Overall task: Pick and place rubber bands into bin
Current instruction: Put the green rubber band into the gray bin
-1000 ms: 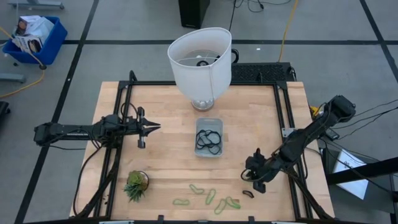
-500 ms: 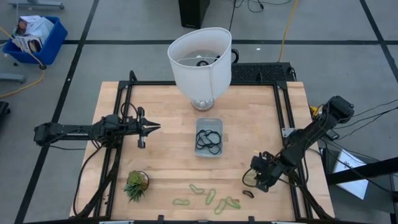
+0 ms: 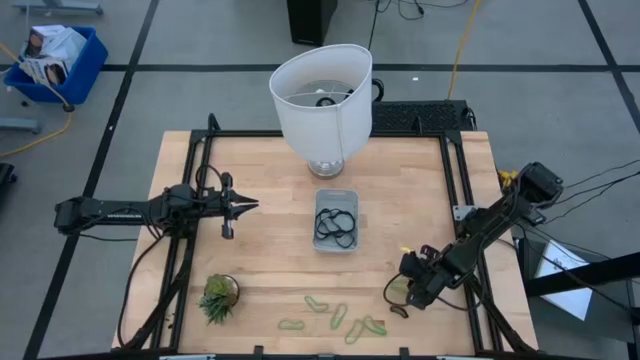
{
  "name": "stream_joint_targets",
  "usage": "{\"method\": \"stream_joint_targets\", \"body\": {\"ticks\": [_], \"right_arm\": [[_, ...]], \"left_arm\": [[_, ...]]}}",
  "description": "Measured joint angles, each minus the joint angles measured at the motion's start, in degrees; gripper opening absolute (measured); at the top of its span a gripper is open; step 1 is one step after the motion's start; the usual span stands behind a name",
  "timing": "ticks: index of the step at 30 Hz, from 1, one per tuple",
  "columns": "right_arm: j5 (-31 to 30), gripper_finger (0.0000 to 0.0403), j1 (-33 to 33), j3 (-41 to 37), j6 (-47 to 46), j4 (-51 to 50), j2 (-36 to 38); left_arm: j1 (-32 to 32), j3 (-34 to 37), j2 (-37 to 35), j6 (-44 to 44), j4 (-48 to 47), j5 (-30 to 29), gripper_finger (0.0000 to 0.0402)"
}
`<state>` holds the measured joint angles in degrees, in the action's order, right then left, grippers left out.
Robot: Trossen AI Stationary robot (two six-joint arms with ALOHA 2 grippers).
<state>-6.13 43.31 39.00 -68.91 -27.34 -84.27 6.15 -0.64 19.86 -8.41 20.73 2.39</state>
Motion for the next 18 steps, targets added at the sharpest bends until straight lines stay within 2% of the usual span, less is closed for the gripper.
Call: {"method": "stream_joint_targets", "body": {"ticks": [18], "right_arm": [[-2.27, 0.0088, 3.63, -0.26, -2.95, -0.28, -2.62]], "left_arm": [[0.00, 0.00, 0.00, 1.12, -0.11, 0.00, 0.0049]]}}
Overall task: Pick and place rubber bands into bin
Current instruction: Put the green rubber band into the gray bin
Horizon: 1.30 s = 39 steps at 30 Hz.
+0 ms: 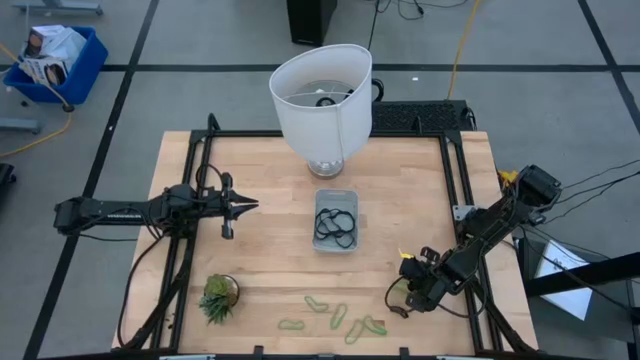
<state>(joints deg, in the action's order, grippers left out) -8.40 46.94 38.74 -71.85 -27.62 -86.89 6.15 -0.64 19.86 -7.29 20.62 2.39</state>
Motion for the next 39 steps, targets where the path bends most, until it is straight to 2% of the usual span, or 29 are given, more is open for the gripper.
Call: {"method": "stream_joint_targets", "body": {"ticks": [7, 15, 18, 22, 27, 33, 39], "right_arm": [[-1.05, 0.0009, 0.04, -0.02, -0.35, -0.32, 0.13], [-2.34, 0.0002, -0.17, 0.82, 5.37, -1.26, 5.37], [-6.62, 0.0001, -1.01, 3.38, 9.69, -2.21, 9.70], [-12.93, 0.0001, -2.51, 6.45, 17.56, -3.25, 13.78], [-17.22, 0.0001, -5.68, 10.20, 29.22, -2.15, 17.18], [-17.25, 0.0000, -10.95, 10.49, 47.21, 4.81, 22.84], [-15.71, 0.0000, -14.47, 10.49, 57.52, 6.84, 30.97]], "left_arm": [[0.00, 0.00, 0.00, 0.13, -0.02, 0.02, 0.0049], [0.00, 0.00, 0.00, 0.11, -0.09, 0.01, 0.0049], [0.00, 0.00, -0.02, 0.11, -0.30, 0.00, 0.0049], [0.00, 0.00, -0.02, 0.11, -0.41, -0.33, 0.0049], [0.00, 0.00, -0.02, 0.11, -0.84, -0.99, 0.0049], [-0.01, 0.00, -0.02, 0.10, -1.09, -1.01, 0.0049], [0.00, 0.00, -0.02, 0.09, -1.16, -1.03, 0.0049]]}}
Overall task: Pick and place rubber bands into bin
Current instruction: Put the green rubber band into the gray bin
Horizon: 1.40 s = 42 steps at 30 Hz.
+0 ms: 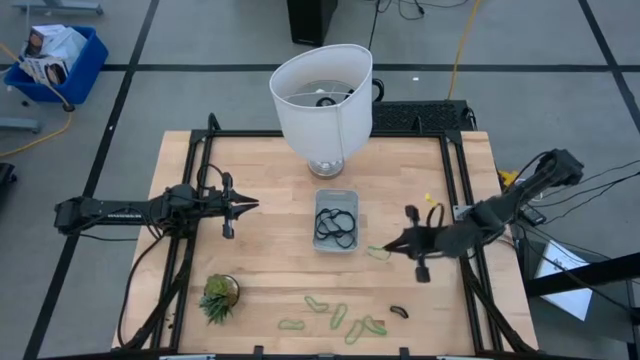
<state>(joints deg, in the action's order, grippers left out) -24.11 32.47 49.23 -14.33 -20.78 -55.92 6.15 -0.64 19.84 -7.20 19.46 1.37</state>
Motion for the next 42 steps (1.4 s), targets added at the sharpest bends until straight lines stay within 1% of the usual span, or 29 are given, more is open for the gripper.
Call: {"method": "stream_joint_targets", "body": {"ticks": [4, 5, 10, 12, 14, 18, 23, 27, 31, 35, 40, 42], "right_arm": [[-0.44, 0.0000, 0.34, -1.05, 3.32, 0.15, 5.13], [-1.63, 0.0000, 0.69, -1.74, 3.91, 0.12, 6.33], [-5.99, 0.0000, 1.37, -7.31, 4.98, 0.43, 13.92], [-6.28, 0.0000, 1.35, -10.50, 6.52, 2.20, 17.34], [-6.22, 0.0000, 1.35, -14.54, 9.87, 7.41, 20.81], [-5.82, 0.0000, 1.35, -24.02, 17.14, 21.02, 27.58], [-5.86, 0.0000, 0.70, -33.73, 19.22, 28.75, 35.06], [-5.89, 0.0000, -0.38, -39.24, 20.95, 35.12, 38.83], [-5.89, 0.0000, -2.51, -42.39, 20.90, 38.23, 39.53], [-5.65, 0.0000, -5.61, -43.08, 20.44, 42.73, 37.17], [1.59, 0.0000, -9.75, -43.08, 21.91, 52.65, 30.74], [3.56, 0.0000, -11.38, -43.05, 22.19, 56.38, 27.20]], "left_arm": [[-0.02, 0.00, 0.00, 0.00, -0.02, 0.00, 0.0049], [-0.01, 0.00, 0.00, -0.02, -0.02, 0.00, 0.0049], [-0.01, 0.01, 0.00, -0.03, -0.54, 0.00, 0.0049], [0.00, 0.01, 0.00, -0.07, -0.50, -0.02, 0.0049], [0.00, 0.01, 0.01, -0.08, -0.50, -0.28, 0.0049], [0.00, 0.01, 0.01, -0.07, -0.48, -1.84, 0.0049], [-0.02, 0.00, 0.00, -0.07, -0.48, -1.99, 0.0049], [-0.02, 0.00, 0.01, -0.62, -0.44, -2.01, 0.0049], [0.00, 0.02, 0.00, -1.69, -0.42, -2.03, 0.0049], [-0.02, 0.01, 0.00, -2.57, -0.34, -2.08, 0.0049], [0.00, 0.01, 0.00, -2.82, -0.31, -3.73, 0.0049], [0.00, 0.00, 0.00, -2.82, -0.31, -4.61, 0.0049]]}}
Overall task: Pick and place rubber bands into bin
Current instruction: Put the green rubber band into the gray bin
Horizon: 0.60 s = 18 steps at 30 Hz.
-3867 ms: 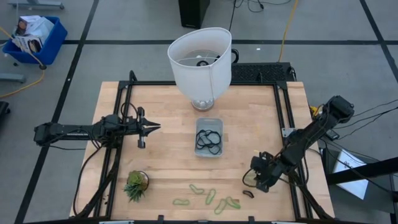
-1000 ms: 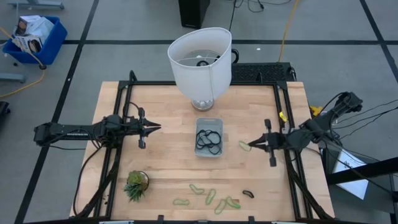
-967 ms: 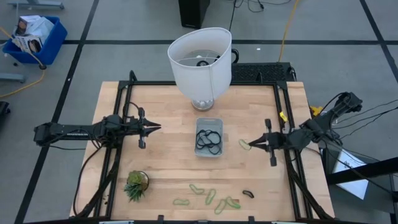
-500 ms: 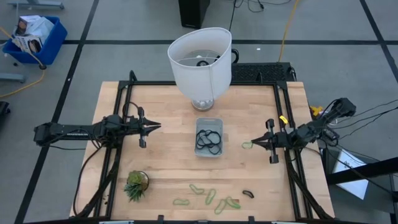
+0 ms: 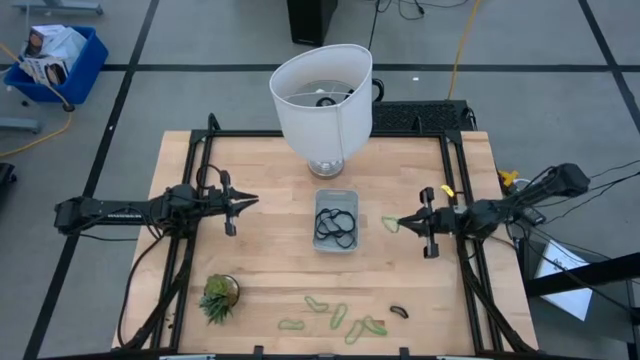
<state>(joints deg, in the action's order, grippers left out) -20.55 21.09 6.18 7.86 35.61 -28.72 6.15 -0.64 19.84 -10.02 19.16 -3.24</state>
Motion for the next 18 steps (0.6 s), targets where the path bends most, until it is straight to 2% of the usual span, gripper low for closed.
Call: {"method": "stream_joint_targets", "body": {"ticks": [6, 11, 18], "right_arm": [[2.91, 0.0000, -4.92, 5.02, -2.51, 1.01, -13.28], [5.87, 0.0000, -8.28, 14.27, -2.14, 0.42, -26.82], [8.98, 0.0000, -13.07, 27.95, -3.45, -13.08, -42.25]], "left_arm": [[0.00, 0.02, 0.00, -0.35, 0.29, -0.33, 0.0049], [-0.01, 0.00, 0.02, -0.36, 0.51, -0.33, 0.0049], [-0.02, 0.02, 0.00, -0.80, 0.43, -0.35, 0.0049]]}}
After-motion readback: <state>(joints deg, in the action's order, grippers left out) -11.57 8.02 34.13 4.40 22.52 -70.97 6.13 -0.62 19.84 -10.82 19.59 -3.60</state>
